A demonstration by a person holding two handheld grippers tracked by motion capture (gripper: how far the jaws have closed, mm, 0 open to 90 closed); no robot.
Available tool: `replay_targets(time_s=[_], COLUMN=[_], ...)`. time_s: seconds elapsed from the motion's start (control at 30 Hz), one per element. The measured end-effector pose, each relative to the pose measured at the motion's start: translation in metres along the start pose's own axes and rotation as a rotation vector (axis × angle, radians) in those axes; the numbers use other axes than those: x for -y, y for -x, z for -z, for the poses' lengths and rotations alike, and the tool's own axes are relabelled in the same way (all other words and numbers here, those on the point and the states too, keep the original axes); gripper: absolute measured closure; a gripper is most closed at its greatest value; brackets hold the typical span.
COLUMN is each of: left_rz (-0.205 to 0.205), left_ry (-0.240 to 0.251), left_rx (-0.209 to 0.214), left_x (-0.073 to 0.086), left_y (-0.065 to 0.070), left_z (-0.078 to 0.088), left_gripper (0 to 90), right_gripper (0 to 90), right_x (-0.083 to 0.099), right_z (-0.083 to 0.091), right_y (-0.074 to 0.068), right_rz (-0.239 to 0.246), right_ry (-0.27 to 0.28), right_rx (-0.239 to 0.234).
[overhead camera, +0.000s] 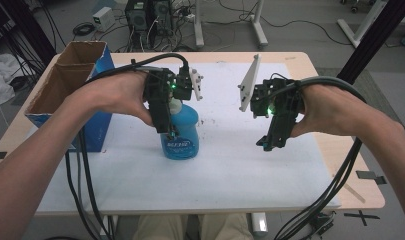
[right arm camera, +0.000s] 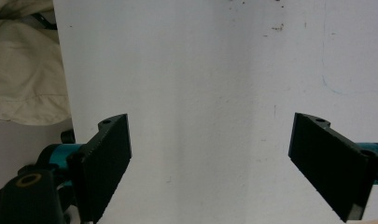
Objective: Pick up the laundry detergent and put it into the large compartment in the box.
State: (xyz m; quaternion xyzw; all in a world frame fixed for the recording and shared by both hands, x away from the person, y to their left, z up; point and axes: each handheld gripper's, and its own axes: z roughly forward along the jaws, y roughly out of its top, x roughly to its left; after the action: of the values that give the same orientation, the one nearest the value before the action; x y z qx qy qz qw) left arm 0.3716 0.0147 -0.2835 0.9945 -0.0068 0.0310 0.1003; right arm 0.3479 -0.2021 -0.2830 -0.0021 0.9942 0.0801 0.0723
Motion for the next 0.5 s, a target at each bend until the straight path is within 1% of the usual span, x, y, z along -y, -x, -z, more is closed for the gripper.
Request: replay_targets(time_s=[0.13, 0.2, 0.23, 0.27, 0.4, 0.5], left_rz=[-0.004, -0.003, -0.01, -0.007, -0.006, -0.004], left_ry=[-0.004, -0.01, -0.015, -0.015, -0.016, -0.015], left_rx=[0.003, 0.002, -0.006, -0.013, 0.0, 0.002], left_x=[-0.002, -0.0026, -0.0028, -0.0028, -0.0025, -0.0026], left_y=[0.0002, 0.0, -0.0001, -0.0001, -0.0004, -0.0008], left_z=[-0.0005, -0.0018, -0.002, -0.0022, -0.0026, -0.0024], left_gripper=[17.1, 17.2, 18.6, 19.6, 20.0, 20.9], right_gripper=[12.3, 12.3, 12.3, 12.3, 12.3, 12.3], right_x=[0.0005, 0.0006, 0.0006, 0.0008, 0.0023, 0.0037], right_z=[0.0, -0.0003, -0.0003, -0.0001, 0.0005, 0.0002], right_y=[0.0, 0.0002, 0.0, 0.0001, 0.0001, 0.0004], right_rz=[-0.005, 0.001, 0.0, 0.0, -0.003, -0.006], right_ry=[-0.004, -0.003, -0.004, -0.003, -0.003, -0.005], right_rx=[-0.002, 0.001, -0.001, 0.002, 0.001, 0.002])
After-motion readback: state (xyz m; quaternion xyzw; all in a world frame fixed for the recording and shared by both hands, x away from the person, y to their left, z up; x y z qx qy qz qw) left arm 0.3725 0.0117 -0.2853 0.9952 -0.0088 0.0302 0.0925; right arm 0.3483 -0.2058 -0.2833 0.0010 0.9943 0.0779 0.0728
